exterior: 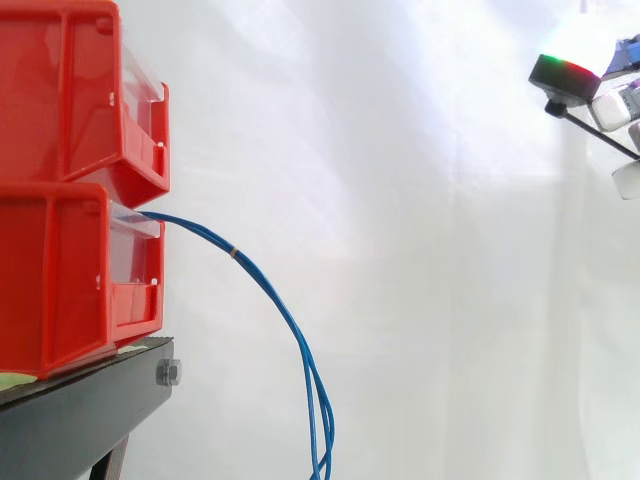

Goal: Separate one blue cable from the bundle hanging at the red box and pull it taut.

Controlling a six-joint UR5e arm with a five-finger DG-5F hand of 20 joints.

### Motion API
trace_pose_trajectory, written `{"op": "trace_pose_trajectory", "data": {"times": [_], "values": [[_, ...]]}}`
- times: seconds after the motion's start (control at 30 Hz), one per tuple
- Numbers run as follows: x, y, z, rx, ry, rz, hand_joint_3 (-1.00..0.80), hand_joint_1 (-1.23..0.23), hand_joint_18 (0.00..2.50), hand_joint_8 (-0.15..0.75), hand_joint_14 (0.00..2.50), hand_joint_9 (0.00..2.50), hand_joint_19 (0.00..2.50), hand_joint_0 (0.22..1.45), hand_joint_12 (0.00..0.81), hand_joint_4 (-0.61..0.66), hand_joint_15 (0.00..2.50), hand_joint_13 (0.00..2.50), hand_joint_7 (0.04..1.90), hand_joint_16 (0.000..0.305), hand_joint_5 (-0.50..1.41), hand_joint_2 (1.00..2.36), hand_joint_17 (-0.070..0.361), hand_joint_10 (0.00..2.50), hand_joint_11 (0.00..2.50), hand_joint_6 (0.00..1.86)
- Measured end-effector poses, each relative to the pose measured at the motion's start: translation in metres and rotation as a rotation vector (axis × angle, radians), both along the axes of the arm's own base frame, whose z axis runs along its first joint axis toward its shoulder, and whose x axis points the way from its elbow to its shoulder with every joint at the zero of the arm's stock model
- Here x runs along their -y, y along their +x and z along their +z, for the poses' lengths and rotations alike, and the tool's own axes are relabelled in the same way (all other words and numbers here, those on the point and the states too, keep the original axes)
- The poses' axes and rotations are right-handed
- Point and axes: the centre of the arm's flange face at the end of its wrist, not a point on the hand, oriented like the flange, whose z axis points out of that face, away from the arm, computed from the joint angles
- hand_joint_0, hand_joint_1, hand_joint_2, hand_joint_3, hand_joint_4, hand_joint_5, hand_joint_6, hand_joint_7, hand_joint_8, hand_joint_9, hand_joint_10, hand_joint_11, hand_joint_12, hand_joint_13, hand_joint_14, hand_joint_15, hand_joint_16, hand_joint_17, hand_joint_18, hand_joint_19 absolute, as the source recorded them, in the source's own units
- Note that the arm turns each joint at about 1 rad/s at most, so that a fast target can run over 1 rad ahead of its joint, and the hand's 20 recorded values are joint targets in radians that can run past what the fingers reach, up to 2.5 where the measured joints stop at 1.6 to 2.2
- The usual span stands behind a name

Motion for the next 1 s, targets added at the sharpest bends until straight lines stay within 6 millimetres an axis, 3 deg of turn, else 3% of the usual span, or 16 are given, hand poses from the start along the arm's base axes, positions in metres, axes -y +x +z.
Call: {"op": "trace_pose_trajectory", "data": {"times": [0.5, 1.0], "values": [[0.008, 0.000, -0.003, -0.005, -0.028, -0.025, -0.50, -0.82, 0.47, 0.230, 0.01, 0.65, 0.23, 0.53, 0.306, 0.13, 0.30, 0.67, 0.73, 0.040, -0.20, 1.00, 0.091, 0.01, 0.21, 0.50], [-0.005, 0.039, -0.052, 0.001, -0.075, -0.139, -0.50, -0.87, 0.52, 0.230, 0.01, 0.70, 0.24, 0.56, 0.299, 0.15, 0.31, 0.71, 0.73, 0.036, -0.19, 1.00, 0.081, 0.01, 0.22, 0.50]]}}
